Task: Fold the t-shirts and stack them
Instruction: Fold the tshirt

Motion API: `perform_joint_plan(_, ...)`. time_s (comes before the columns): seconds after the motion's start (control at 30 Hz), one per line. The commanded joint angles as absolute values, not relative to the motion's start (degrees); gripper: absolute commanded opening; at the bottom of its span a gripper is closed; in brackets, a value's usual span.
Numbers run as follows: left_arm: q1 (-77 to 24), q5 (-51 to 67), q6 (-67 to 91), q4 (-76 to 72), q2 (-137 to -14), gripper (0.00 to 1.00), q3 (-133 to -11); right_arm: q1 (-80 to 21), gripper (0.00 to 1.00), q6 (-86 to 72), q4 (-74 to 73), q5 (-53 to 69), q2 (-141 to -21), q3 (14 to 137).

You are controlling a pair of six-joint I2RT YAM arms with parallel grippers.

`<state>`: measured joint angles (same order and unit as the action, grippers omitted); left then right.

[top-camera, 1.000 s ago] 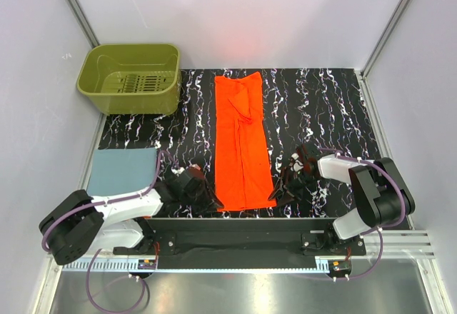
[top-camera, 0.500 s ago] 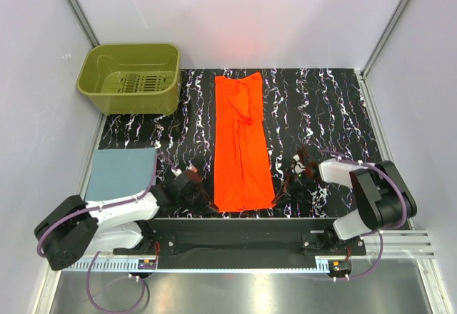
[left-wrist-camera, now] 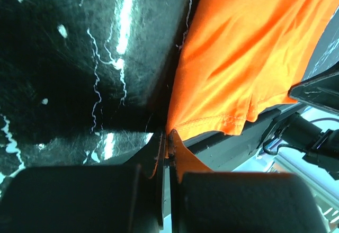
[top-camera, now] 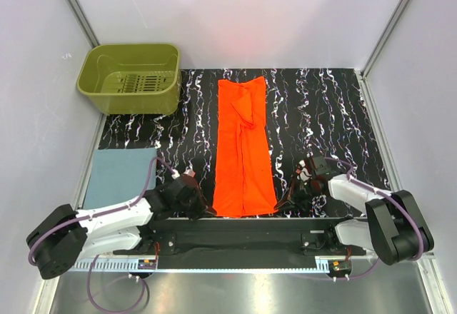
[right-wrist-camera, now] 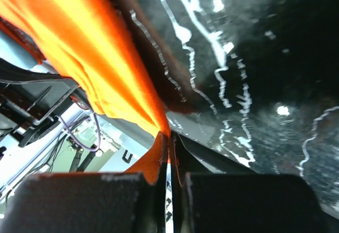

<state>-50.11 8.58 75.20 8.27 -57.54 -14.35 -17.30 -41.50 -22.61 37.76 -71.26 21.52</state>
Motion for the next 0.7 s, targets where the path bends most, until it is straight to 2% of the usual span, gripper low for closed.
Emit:
perform_joint_plan(0.0,-50.4,7.7,72.9,10.3,-55.3,0.0,-16.7,-17.5,0.0,-42.3,-23.7,39.6,-69.5,23.9)
perform_joint_plan(0.1,-49.1,6.9,68.0,13.4,-57.0,0.0,-24.0,-17.5,0.0,-41.1,-24.6,38.4,-71.0,29.7)
perform_joint_plan(0.27,-34.4,12.6,56.5,15.0,-67.4,0.0,-35.9,-16.4,0.0,-38.7,-26.8,37.5,-83.9,45.7)
perform_joint_plan(0.4,-24.5,19.0,51.0,12.3,-81.2,0.0,-51.6,-13.5,0.0,-37.9,-28.1,37.9,-95.5,58.6)
perform_joint_plan(0.43,-23.7,20.6,49.3,12.4,-88.0,0.0,-54.8,-13.0,0.0,-38.0,-28.6,38.0,-97.7,61.3)
perform_joint_plan(0.53,-21.3,23.6,48.6,12.7,-97.4,0.0,-65.1,-11.6,0.0,-36.2,-32.9,38.1,-106.7,73.5)
perform_joint_plan(0.67,-19.1,25.1,47.8,13.4,-105.4,0.0,-73.9,-10.1,0.0,-34.6,-38.3,38.0,-117.1,90.0)
